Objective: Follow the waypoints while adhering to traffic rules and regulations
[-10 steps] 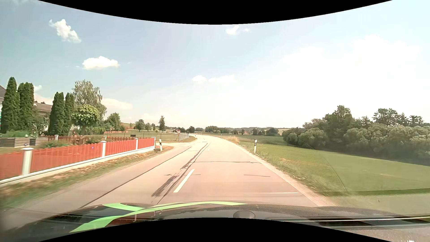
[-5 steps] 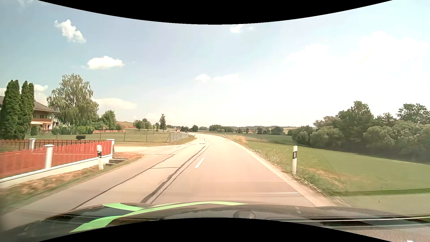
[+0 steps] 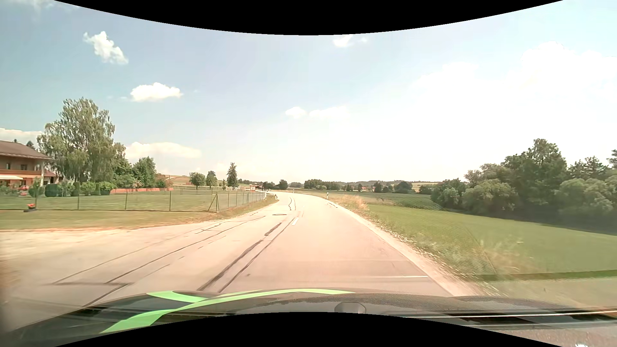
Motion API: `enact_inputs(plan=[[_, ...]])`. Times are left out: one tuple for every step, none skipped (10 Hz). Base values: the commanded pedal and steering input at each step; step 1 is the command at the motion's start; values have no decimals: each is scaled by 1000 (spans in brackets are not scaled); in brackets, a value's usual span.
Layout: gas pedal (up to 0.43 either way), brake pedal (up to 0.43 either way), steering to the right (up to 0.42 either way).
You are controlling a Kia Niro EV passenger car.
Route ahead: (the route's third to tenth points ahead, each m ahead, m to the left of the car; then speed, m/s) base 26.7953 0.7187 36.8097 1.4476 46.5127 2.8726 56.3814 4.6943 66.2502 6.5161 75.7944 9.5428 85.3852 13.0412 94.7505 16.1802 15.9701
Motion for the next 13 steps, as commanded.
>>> enact_inputs(plan=[[110, 0, -10], [118, 0, -12], [130, 0, -12], [150, 0, -12], [157, 0, -12], [169, 0, -12], [169, 0, -12], [177, 0, -12], [189, 0, -12], [189, 0, -12], [189, 0, -12], [189, 0, -12], [189, 0, -13]])
